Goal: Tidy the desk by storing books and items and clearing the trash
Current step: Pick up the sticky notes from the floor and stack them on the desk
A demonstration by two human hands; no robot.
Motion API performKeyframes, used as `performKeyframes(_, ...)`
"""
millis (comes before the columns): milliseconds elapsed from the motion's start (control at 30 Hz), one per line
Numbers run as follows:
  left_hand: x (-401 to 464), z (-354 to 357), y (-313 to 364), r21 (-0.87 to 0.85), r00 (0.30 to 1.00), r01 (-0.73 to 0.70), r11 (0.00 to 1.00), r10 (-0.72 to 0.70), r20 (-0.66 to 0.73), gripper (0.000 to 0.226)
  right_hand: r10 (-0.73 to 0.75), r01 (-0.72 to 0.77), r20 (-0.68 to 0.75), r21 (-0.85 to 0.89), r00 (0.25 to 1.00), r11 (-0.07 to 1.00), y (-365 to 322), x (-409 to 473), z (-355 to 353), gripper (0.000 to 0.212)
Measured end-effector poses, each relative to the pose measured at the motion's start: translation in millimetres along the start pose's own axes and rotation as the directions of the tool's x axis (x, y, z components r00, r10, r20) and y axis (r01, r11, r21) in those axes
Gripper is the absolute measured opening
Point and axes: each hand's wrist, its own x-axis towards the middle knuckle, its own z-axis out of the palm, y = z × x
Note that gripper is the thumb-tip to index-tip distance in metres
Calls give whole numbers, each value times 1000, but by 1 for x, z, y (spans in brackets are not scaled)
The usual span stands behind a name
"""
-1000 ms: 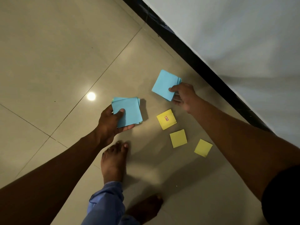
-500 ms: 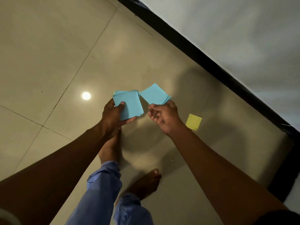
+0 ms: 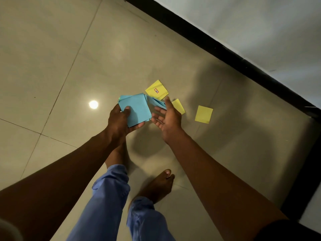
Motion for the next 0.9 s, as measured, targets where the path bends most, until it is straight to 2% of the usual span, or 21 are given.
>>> performKeyframes(67, 0, -3, -3, -9, 1000, 6, 1000, -6, -13, 38, 24, -20, -53, 77, 998, 997, -2, 6, -6, 33)
performKeyframes(167, 0, -4, -6, -31, 999, 16, 999, -18, -50, 38, 59, -39, -110, 181, 992, 983, -6, 6, -13, 7)
performKeyframes(200, -1, -2, -6, -34, 997, 23, 999, -25, -67, 37, 62, -37, -120, 200, 991, 979, -7, 5, -15, 7)
performKeyframes(300, -2, 7, -4, -30, 996, 34, 999, -36, -81, 36, 22, 3, -132, 187, 991, 982, -4, 2, -17, 34)
performKeyframes(400, -6, 22, -1, -20, 997, 43, 999, -44, -69, 32, 53, -32, -93, 212, 994, 977, 3, -4, -15, 60)
performKeyframes(500, -8, 34, 0, -20, 998, 46, 999, -47, -47, 22, 78, -65, -38, 259, 996, 964, 10, -8, -9, 60)
performKeyframes(633, -9, 44, 0, 45, 1000, 14, 999, -14, -8, 24, 62, -64, 16, 251, 998, 966, 21, -16, -1, 56)
performKeyframes(800, -10, 47, -2, 150, 1000, -7, 989, 4, 19, 40, 3, -6, 54, 57, 999, 998, 29, -18, -2, 59)
performKeyframes(900, -9, 41, -11, 232, 997, -62, 971, 49, 61, 42, -40, 54, 56, -270, 998, 961, 31, -21, -8, 65)
